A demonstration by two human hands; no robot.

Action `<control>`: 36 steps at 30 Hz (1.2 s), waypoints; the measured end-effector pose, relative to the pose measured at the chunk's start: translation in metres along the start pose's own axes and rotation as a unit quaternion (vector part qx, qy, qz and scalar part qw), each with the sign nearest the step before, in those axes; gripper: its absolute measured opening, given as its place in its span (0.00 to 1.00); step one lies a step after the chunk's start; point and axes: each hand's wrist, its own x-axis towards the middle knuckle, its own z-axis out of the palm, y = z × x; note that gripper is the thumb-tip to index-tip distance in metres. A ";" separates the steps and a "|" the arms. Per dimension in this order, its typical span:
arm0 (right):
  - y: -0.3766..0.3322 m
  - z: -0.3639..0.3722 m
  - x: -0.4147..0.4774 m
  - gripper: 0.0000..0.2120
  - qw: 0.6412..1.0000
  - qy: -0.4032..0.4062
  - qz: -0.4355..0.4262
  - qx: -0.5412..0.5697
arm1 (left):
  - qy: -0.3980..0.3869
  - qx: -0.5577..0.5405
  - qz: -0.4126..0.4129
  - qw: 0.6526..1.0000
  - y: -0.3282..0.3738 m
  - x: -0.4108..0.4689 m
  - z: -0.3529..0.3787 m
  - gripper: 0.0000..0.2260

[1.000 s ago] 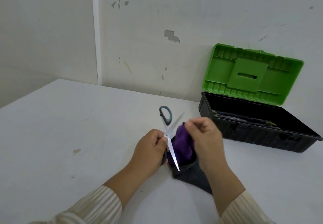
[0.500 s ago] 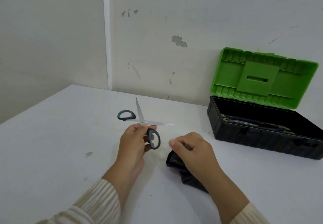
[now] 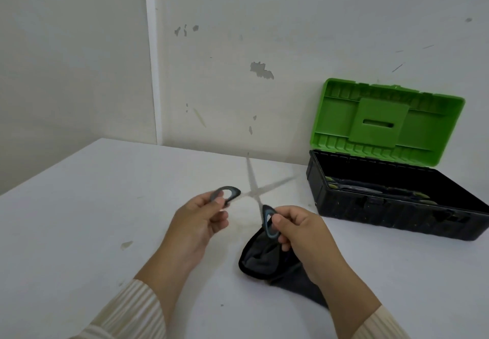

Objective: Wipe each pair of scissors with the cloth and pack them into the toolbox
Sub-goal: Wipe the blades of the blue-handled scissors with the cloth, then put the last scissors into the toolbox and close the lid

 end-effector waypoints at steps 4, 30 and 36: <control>0.001 0.004 0.000 0.05 0.996 0.025 -0.015 0.078 | -0.073 0.079 -0.050 0.993 -0.019 -0.017 0.018 0.05; -0.007 -0.088 -0.007 0.10 0.969 0.213 -0.072 -0.099 | -0.173 0.503 0.163 0.831 -0.050 -0.048 0.110 0.22; 0.006 -0.179 -0.020 0.08 0.933 0.233 -0.037 -0.271 | -0.283 0.623 0.097 0.723 -0.099 -0.042 0.196 0.26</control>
